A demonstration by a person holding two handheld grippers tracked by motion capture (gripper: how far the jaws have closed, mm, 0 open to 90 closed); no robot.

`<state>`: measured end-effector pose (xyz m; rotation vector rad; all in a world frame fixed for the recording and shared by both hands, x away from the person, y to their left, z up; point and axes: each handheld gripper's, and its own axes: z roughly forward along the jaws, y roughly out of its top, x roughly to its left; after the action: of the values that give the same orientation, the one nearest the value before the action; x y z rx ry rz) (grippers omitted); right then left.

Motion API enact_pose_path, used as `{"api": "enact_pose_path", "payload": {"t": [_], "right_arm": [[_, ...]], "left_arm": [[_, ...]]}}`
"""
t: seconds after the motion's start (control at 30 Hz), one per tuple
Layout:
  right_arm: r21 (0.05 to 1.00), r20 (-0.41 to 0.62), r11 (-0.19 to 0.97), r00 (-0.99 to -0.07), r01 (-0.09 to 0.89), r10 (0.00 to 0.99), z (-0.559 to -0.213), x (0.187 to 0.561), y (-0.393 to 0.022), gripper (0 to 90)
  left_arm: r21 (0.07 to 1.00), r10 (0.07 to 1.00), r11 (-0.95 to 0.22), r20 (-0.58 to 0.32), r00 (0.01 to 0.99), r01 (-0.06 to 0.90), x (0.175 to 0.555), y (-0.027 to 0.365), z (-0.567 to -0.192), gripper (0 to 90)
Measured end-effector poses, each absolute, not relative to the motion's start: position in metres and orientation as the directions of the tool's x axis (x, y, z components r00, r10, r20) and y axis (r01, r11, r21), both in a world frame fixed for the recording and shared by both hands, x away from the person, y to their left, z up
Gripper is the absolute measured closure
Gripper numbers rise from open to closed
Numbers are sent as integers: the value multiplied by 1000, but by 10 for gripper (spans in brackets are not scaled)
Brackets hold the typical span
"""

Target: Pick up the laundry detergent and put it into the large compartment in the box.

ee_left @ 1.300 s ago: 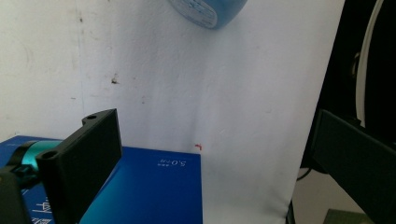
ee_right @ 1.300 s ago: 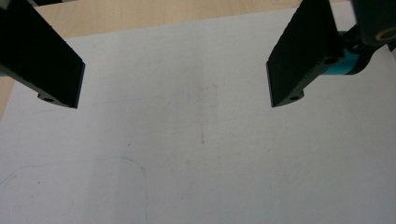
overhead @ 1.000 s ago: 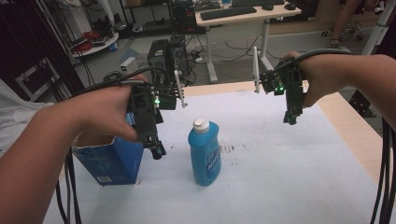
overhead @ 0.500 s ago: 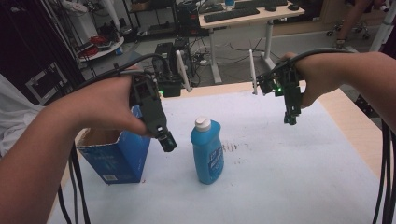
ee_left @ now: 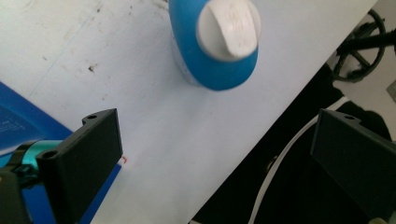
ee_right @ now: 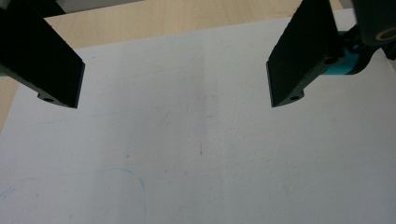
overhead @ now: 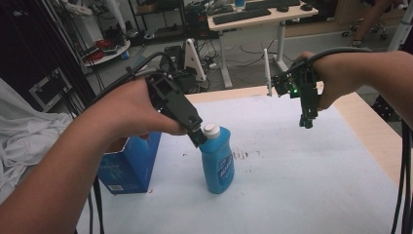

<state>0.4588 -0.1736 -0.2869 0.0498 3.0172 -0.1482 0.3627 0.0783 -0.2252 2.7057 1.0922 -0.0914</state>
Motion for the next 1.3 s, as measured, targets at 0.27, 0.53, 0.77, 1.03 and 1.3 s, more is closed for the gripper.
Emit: {"api": "enact_pose_path", "payload": {"t": [0.27,0.53,0.77,1.03,1.3], "right_arm": [[-94,-128,995,-991,38,26,-285,460,-178,33],[-92,-130,995,-991,43,31,-287,460,-176,34],[-94,-129,995,-991,45,32,-289,462,-174,34],[-93,-135,995,-990,43,30,-289,463,-173,33],[-92,-141,995,-990,31,18,-289,463,-172,33]], "left_arm": [[176,681,-699,-133,720,693,366,58,-234,20],[164,694,-688,-138,707,707,372,49,-248,20],[142,712,-675,-134,689,724,381,34,-263,20],[125,738,-655,-101,667,745,385,22,-273,20],[111,759,-640,-69,648,761,385,15,-283,20]]}}
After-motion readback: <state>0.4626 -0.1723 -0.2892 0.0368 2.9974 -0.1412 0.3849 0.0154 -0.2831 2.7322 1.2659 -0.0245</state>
